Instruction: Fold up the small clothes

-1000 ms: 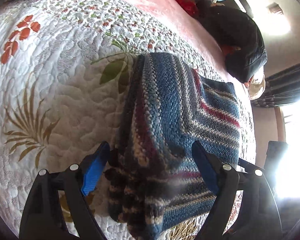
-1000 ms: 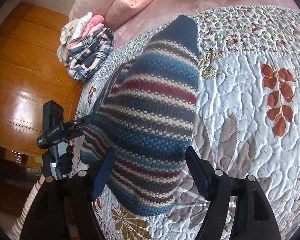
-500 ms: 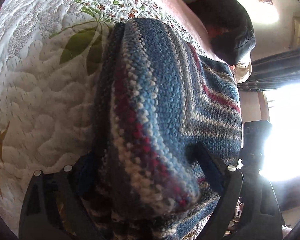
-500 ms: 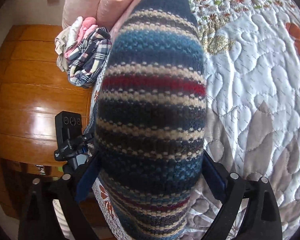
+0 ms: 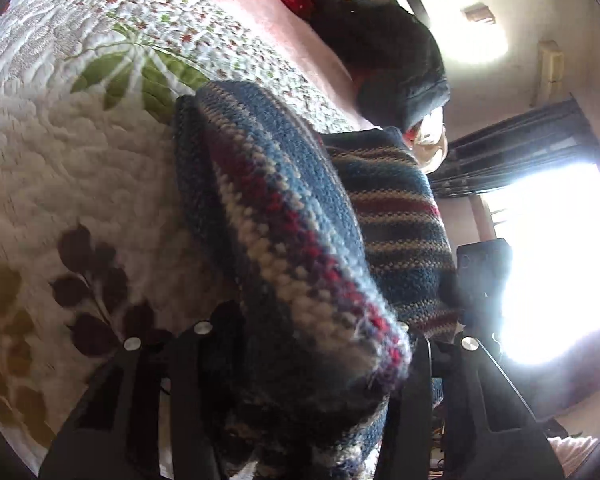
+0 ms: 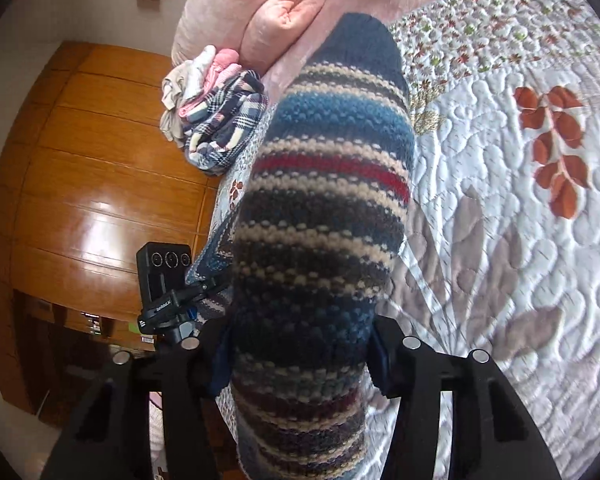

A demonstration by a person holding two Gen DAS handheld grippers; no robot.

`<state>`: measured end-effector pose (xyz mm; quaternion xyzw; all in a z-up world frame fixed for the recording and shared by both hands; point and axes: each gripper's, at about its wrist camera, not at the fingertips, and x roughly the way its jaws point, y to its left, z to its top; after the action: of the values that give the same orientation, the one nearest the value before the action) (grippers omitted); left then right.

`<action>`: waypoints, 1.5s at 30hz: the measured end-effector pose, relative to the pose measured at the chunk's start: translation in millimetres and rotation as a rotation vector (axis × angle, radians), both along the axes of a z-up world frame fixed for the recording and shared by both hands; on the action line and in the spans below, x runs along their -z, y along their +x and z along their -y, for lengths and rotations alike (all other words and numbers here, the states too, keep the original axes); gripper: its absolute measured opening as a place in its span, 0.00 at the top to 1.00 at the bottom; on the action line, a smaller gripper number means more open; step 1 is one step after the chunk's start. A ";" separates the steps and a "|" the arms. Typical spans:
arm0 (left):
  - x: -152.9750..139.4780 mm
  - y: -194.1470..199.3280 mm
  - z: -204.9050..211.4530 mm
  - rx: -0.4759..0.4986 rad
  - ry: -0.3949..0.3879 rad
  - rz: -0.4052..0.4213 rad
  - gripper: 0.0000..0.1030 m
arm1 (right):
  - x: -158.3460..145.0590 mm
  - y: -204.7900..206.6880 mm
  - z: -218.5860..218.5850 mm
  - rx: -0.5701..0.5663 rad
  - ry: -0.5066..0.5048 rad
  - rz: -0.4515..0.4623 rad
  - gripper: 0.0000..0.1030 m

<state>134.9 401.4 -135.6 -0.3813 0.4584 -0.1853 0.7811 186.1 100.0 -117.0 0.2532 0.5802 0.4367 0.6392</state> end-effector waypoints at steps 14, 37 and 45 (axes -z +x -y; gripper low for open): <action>13.6 -92.4 176.3 0.119 0.030 -0.046 0.59 | 11.2 -111.9 158.2 0.072 -0.087 -0.060 0.47; -8.2 -134.2 181.4 0.017 0.292 -0.101 0.44 | 46.8 -187.3 179.0 0.130 -0.223 -0.095 0.23; 9.8 -165.2 186.3 0.012 0.342 -0.163 0.44 | 43.5 -201.7 179.8 0.134 -0.236 -0.095 0.64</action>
<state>-30.3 215.1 -145.4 -0.2540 0.5471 -0.0780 0.7937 -15.6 -79.8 -160.5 0.2349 0.6389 0.3091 0.6642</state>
